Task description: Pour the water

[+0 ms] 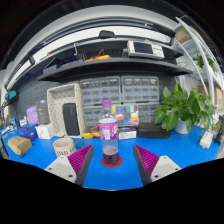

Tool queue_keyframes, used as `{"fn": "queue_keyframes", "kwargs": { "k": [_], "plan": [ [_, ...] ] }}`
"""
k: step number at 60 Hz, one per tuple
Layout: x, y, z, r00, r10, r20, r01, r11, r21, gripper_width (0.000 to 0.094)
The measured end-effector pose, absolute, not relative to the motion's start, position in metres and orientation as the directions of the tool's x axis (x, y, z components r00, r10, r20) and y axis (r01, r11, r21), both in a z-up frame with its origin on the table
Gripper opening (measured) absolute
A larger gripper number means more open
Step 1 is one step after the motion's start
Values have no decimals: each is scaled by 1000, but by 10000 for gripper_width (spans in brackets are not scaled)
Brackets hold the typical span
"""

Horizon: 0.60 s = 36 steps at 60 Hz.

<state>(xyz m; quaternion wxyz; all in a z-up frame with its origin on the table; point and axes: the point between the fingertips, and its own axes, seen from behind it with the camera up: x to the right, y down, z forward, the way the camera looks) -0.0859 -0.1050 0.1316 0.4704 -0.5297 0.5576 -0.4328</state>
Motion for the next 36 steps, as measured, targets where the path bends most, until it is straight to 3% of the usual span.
{"fn": "queue_keyframes", "kwargs": {
  "k": [36],
  "plan": [
    [-107, -106, 153, -13, -1000, -21, -164, 23, -986, 808]
  ]
}}
